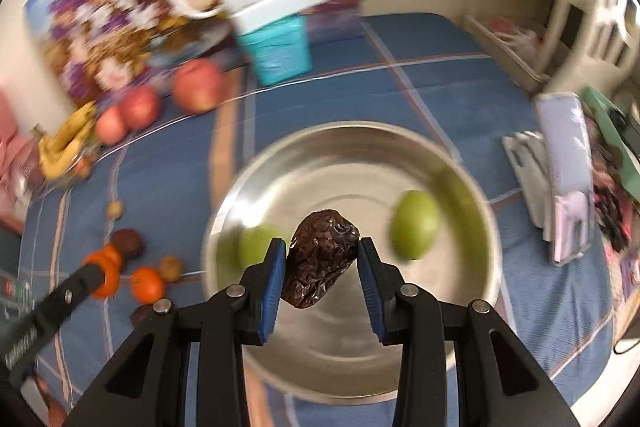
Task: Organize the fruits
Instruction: 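Carry mandarin and date over the bowl and open both tools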
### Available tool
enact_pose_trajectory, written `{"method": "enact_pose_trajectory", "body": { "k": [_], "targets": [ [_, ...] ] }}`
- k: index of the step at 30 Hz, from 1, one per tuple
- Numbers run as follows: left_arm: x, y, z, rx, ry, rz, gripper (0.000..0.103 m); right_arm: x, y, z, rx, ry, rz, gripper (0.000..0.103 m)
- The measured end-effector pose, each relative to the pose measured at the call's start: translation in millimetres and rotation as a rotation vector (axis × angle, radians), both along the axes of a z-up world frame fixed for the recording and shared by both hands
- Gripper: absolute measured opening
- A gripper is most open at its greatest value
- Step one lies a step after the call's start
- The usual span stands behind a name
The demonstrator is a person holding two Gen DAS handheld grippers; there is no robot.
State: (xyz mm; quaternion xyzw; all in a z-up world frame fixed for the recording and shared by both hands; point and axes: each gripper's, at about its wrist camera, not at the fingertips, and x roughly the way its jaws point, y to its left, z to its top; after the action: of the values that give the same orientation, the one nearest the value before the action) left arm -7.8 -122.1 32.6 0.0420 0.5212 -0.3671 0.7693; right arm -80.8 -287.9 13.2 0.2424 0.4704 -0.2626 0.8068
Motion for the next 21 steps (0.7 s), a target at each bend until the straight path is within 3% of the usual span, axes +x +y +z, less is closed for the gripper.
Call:
{"method": "enact_pose_trajectory", "body": {
  "k": [7,21],
  "targets": [
    [-36,-40,-19,0.044,0.015,-0.147,0.037,-19,-26,-1,-0.002,0.018,-0.072,0.038],
    [-36,-49,-35,0.074,0.041,-0.161,0.039,-10,-20,-33,0.111,0.086,-0.018,0.039]
  ]
}}
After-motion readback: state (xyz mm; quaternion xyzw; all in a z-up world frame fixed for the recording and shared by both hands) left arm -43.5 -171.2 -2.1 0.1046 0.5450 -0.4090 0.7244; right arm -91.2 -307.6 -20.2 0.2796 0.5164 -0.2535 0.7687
